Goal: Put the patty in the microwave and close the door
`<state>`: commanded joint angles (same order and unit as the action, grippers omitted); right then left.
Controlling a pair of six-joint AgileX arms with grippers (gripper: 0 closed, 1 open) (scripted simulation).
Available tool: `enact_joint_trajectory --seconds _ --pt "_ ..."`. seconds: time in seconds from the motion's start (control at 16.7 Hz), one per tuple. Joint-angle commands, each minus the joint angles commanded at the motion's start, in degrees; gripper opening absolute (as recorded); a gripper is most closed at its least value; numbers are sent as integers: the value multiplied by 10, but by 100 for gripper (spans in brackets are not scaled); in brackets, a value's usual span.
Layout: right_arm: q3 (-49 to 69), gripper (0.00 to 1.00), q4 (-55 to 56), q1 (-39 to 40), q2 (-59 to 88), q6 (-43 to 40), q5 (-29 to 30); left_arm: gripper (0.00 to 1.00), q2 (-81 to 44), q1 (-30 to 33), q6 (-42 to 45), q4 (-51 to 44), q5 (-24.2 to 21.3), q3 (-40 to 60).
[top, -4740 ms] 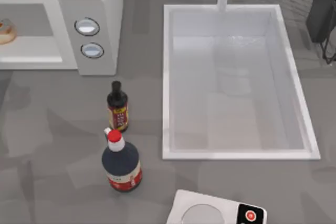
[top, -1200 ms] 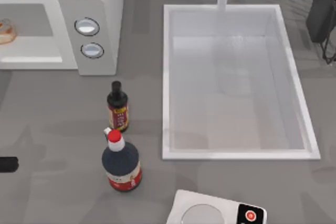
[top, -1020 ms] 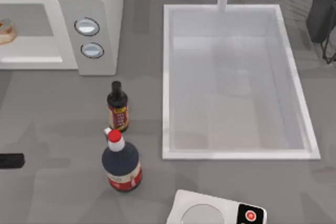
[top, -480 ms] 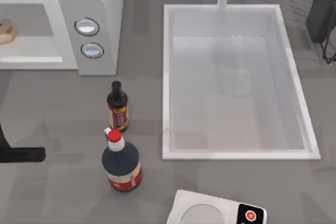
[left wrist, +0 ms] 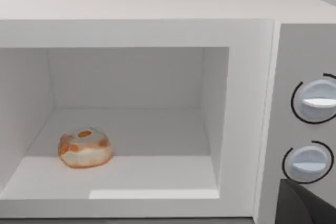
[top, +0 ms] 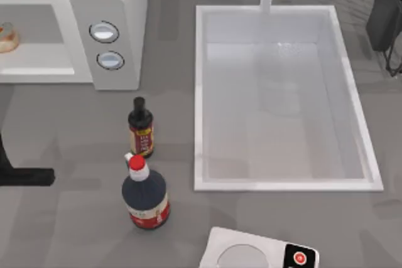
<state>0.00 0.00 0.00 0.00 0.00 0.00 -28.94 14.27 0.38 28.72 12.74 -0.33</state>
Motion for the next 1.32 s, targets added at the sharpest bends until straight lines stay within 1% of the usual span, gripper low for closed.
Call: enact_joint_trajectory --seconds 0.12,0.24,1.02,1.14,1.32 --pt "0 100 0 0 0 0 0 0 -32 -34 0 6 -23 24" --pt "0 100 0 0 0 0 0 0 -44 -49 1 11 -34 38" --pt "0 100 0 0 0 0 0 0 -51 -39 2 35 -23 26" --pt "0 100 0 0 0 0 0 0 -62 -52 9 24 -33 43" --pt "0 100 0 0 0 0 0 0 -105 -103 40 -17 -74 111"
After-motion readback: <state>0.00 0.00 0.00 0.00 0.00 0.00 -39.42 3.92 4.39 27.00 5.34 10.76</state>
